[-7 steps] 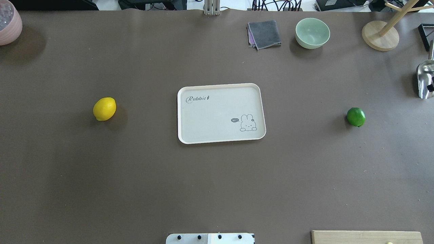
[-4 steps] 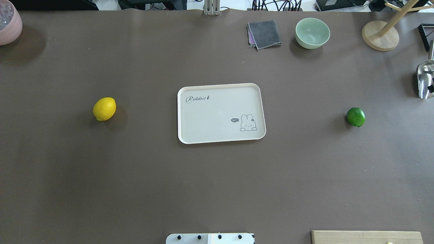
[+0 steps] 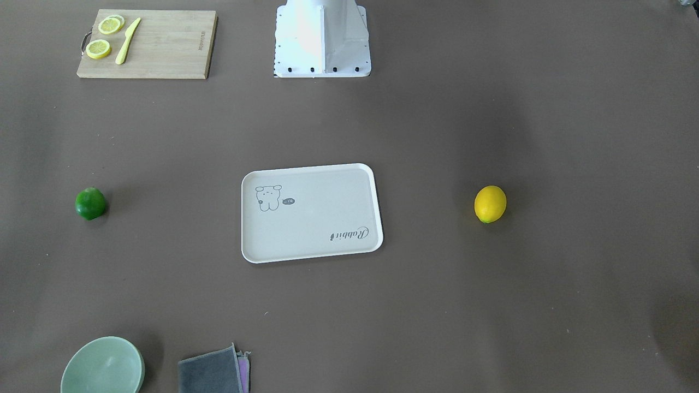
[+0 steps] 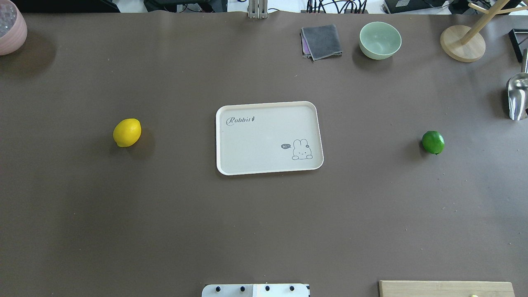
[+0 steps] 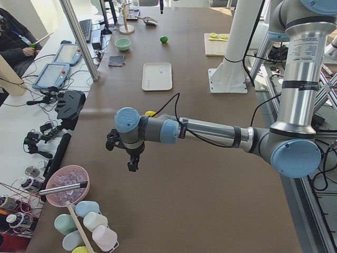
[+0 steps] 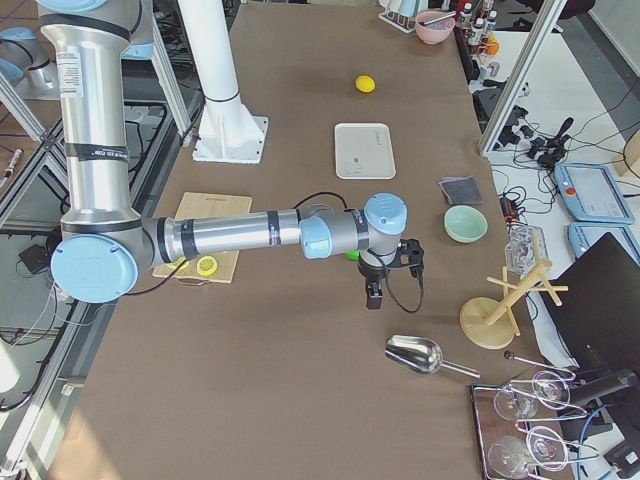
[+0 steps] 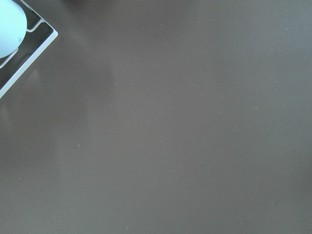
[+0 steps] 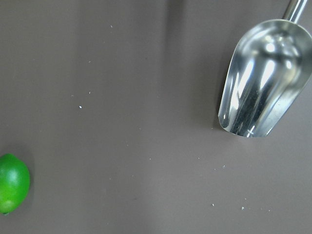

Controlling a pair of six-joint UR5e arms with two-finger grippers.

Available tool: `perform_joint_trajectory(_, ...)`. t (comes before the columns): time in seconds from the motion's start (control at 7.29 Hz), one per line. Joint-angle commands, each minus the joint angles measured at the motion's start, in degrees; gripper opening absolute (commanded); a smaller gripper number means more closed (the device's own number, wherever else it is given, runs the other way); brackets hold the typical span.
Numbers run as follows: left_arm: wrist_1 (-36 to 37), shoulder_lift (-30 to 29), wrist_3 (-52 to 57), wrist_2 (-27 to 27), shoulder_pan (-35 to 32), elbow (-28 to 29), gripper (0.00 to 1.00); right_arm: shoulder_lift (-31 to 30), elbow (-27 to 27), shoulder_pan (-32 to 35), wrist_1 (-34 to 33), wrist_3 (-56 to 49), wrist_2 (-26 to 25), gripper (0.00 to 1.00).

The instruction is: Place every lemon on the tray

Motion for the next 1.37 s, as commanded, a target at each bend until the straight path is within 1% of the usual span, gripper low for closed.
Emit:
perform_joint_trajectory(0.0,-0.02,0.12,-0.22,-0.08,0.18,-0.12,0.98,-0.56,1.12,-0.06,0.02,0.28,0.30,1.00)
perform_joint_trajectory(0.14,0.15,-1.10,-0.39,-0.08,1.22,-0.29,0.98,-0.56,1.65,-0.06,-0.07,0.89,0.82,1.00)
perform_joint_trajectory(0.27,0.07,-2.07,-0.40,-0.08,1.67,-0.21,0.98,0.31,1.74,-0.84,0.10,3.94,1.87,1.00)
perform_joint_trajectory(0.41,-0.02,-2.87,-0.40,-0.08,1.93,-0.56,0.98,1.89,1.83,-3.02,0.02,6.84,1.88,1.00)
perform_joint_trajectory(0.55,0.24,-4.96,-1.27,-0.16,4.46,-0.91,0.99,3.29,1.74,-5.39,0.02,8.35,1.79,1.00)
perform_joint_trajectory(0.69,-0.54,-5.59,-7.19,-0.60,7.79,-0.91,0.99,5.22,1.48,-8.38,0.02,12.98,1.62,1.00)
perform_joint_trajectory(0.82,-4.55,-6.12,-11.17,-0.52,11.74,-0.30,0.99,7.50,1.39,-12.15,0.10,18.07,0.66,1.00)
perform_joint_trajectory(0.96,-8.07,-6.65,-15.12,0.01,15.35,-0.30,0.99,9.27,1.30,-14.79,0.11,19.69,-1.53,1.00)
perform_joint_trajectory(1.1,-12.20,-7.87,-16.64,0.27,19.91,0.14,0.99,10.24,1.22,-17.00,0.11,19.70,-2.59,1.00)
perform_joint_trajectory(1.24,-12.76,-10.06,-18.31,0.27,22.39,0.49,0.99,11.21,1.13,-18.41,0.11,19.70,-2.78,1.00)
